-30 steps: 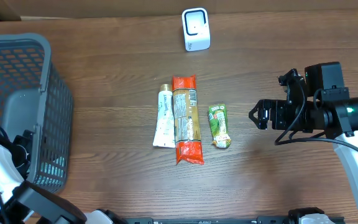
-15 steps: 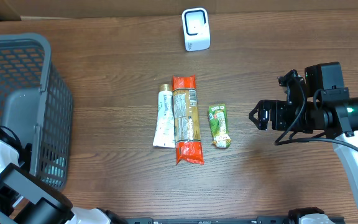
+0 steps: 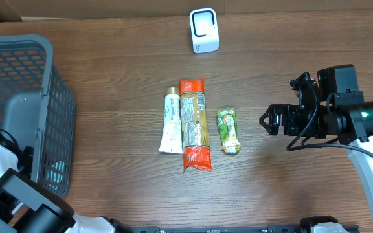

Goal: Scan the item barcode

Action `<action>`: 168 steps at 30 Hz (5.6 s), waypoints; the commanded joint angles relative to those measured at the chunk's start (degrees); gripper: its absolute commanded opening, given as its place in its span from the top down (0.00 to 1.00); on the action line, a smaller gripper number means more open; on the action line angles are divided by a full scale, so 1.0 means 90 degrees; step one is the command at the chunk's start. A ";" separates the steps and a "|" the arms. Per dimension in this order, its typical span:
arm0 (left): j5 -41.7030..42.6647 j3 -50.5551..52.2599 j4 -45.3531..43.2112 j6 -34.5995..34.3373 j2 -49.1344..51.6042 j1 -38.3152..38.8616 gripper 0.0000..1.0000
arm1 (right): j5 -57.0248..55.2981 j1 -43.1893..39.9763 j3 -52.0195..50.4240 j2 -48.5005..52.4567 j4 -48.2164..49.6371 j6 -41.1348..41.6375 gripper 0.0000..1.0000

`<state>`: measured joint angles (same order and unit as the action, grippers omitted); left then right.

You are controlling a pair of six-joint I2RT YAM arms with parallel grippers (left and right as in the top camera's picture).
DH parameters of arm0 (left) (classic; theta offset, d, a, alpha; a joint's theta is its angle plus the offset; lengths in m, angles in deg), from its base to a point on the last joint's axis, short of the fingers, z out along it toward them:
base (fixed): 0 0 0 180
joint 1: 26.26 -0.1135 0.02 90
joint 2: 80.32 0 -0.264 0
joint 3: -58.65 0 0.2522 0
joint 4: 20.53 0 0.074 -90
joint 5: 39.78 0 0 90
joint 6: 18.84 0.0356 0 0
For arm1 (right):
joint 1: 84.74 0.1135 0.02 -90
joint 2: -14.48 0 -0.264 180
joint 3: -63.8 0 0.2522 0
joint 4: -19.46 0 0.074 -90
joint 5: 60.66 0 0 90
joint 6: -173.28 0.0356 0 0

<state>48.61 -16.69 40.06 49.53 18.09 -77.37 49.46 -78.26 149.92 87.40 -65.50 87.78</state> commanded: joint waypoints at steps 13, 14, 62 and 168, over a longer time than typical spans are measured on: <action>0.1083 -0.5042 0.2844 0.0493 0.0121 -0.0022 0.96 | 0.0007 0.0034 0.0039 -0.0017 0.0061 -0.0007 0.00; 0.1350 -0.5399 0.2943 0.0646 0.0121 -0.0019 0.96 | 0.0007 0.0034 0.0039 -0.0017 0.0061 -0.0007 0.00; 0.0340 0.0206 -0.0260 0.0240 -0.0427 0.6363 0.79 | 0.0007 0.0034 0.0039 -0.0017 0.0134 -0.0005 0.00; 0.0964 -0.3806 0.2895 0.0758 -0.2147 0.6360 0.00 | -0.0889 0.2249 -0.1416 0.3378 0.2856 0.0809 0.50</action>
<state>56.70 -51.00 66.09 55.26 -1.54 -20.23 41.56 -58.35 138.14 117.83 -40.56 95.25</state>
